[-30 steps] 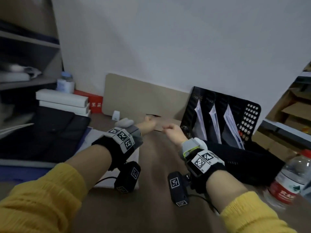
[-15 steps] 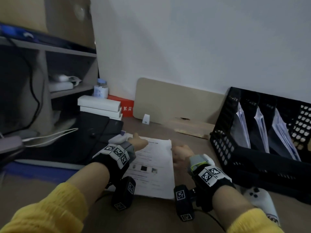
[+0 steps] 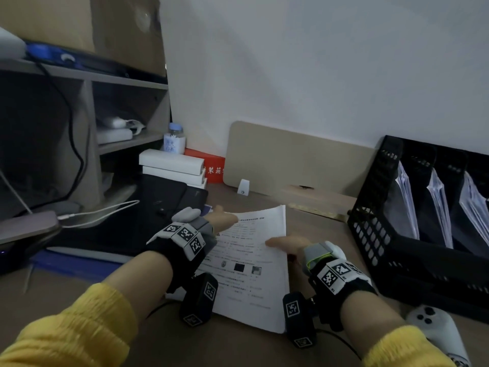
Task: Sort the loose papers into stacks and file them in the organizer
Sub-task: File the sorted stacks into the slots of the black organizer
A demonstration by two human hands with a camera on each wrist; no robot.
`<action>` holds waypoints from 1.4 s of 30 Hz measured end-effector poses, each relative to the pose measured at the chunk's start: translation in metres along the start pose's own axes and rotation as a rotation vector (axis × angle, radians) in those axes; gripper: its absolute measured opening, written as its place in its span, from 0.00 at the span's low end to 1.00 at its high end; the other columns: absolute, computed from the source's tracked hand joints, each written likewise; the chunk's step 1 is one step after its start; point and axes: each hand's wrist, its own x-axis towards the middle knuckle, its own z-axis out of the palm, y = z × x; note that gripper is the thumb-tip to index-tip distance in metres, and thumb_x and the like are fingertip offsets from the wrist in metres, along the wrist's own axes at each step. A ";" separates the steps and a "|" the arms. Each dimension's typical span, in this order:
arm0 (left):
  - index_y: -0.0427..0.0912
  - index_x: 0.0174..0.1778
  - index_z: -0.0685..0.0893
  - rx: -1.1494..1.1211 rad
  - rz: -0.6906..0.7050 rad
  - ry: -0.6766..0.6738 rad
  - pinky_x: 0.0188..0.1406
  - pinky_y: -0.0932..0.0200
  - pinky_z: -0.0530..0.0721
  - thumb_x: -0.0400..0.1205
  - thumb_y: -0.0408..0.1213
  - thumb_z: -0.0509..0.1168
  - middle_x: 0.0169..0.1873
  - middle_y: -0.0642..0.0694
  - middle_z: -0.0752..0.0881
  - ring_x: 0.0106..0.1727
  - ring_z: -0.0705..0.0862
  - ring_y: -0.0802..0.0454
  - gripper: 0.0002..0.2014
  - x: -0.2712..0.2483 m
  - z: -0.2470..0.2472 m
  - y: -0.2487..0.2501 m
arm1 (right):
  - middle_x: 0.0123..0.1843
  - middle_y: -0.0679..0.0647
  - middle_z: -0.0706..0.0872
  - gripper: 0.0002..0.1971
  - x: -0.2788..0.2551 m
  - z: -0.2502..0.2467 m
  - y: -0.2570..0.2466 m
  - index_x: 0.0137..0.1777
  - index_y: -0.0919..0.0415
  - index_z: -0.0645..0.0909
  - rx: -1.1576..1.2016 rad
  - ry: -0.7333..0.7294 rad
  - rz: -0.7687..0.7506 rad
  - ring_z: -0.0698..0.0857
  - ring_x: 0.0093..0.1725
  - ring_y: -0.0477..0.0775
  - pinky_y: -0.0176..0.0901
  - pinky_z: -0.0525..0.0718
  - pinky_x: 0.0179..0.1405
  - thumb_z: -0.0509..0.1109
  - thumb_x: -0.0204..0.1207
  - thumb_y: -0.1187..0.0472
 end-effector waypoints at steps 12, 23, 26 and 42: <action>0.41 0.84 0.52 0.044 0.006 0.089 0.77 0.43 0.66 0.61 0.66 0.59 0.80 0.35 0.60 0.80 0.62 0.35 0.56 -0.001 0.011 0.006 | 0.66 0.63 0.84 0.20 -0.011 0.007 0.002 0.72 0.65 0.75 0.111 -0.133 -0.309 0.85 0.62 0.64 0.56 0.83 0.62 0.67 0.81 0.61; 0.44 0.83 0.56 -0.672 0.401 0.454 0.74 0.40 0.73 0.68 0.63 0.75 0.78 0.43 0.70 0.76 0.72 0.43 0.53 -0.024 -0.001 0.045 | 0.38 0.45 0.91 0.07 -0.052 -0.052 -0.016 0.49 0.55 0.83 0.604 0.247 -0.757 0.90 0.37 0.49 0.45 0.90 0.36 0.65 0.82 0.65; 0.46 0.67 0.76 -0.721 0.516 0.410 0.61 0.41 0.85 0.65 0.60 0.78 0.61 0.45 0.85 0.62 0.86 0.45 0.38 -0.032 0.001 0.056 | 0.45 0.49 0.90 0.08 -0.060 -0.060 -0.019 0.48 0.53 0.85 0.664 0.331 -0.841 0.89 0.45 0.53 0.49 0.89 0.48 0.66 0.81 0.66; 0.46 0.61 0.86 -0.514 0.615 0.126 0.52 0.60 0.86 0.72 0.43 0.78 0.55 0.51 0.89 0.52 0.86 0.59 0.22 -0.043 0.040 0.046 | 0.51 0.55 0.85 0.12 -0.055 -0.064 0.018 0.61 0.65 0.81 0.574 0.261 -0.567 0.84 0.49 0.54 0.47 0.83 0.54 0.70 0.78 0.67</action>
